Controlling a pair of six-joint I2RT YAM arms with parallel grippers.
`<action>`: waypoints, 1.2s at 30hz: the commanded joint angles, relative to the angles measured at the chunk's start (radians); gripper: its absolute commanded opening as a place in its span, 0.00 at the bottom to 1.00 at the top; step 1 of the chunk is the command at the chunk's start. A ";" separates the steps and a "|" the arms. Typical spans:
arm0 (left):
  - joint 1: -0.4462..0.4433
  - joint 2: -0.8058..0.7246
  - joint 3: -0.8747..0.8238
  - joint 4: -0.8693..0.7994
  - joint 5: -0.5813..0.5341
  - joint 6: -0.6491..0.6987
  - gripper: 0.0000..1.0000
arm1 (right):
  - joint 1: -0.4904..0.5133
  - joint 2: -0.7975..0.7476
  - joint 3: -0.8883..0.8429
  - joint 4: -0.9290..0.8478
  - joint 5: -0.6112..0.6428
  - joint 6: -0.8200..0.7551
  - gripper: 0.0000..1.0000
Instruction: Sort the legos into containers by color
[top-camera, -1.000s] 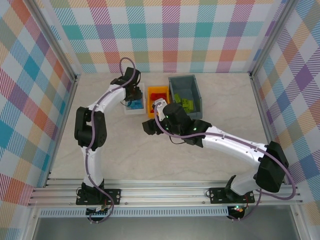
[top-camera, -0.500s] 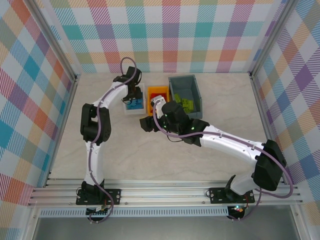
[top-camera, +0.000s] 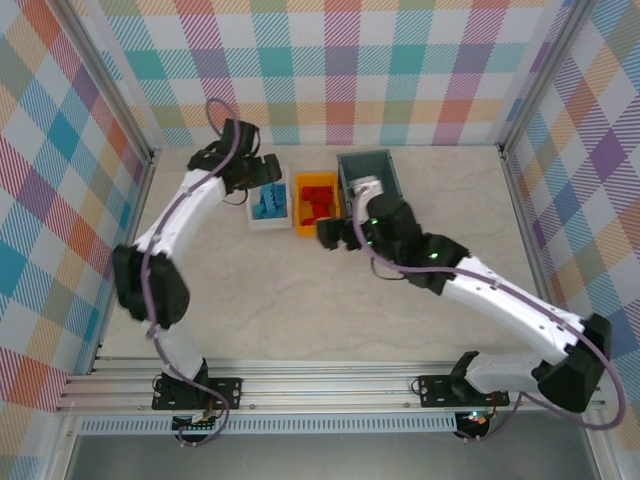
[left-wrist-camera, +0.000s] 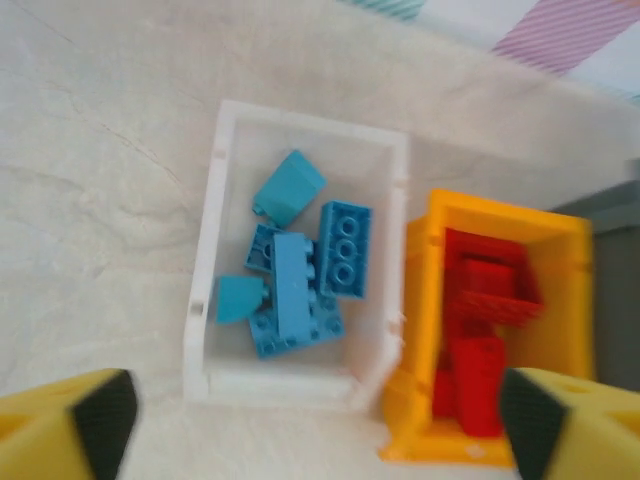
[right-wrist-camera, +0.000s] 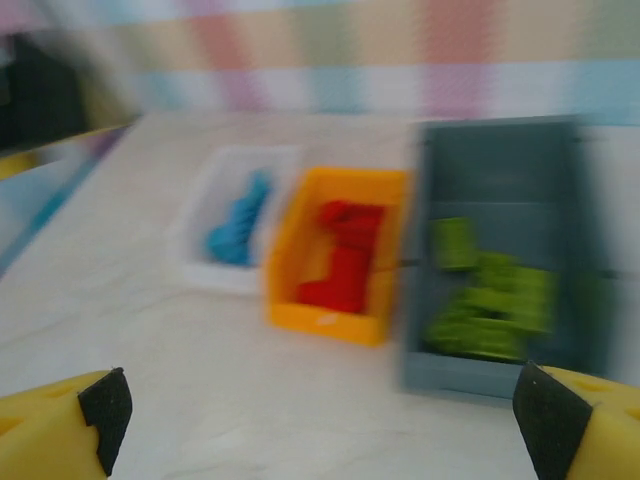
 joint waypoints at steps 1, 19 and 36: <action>0.021 -0.188 -0.209 0.043 0.031 -0.044 1.00 | -0.030 -0.104 -0.057 -0.129 0.237 -0.039 1.00; 0.062 -0.351 -1.054 0.823 -0.540 0.209 1.00 | -0.527 0.027 -0.661 0.635 0.076 -0.266 1.00; 0.194 -0.023 -1.230 1.601 -0.179 0.384 1.00 | -0.696 0.394 -0.811 1.351 -0.258 -0.318 1.00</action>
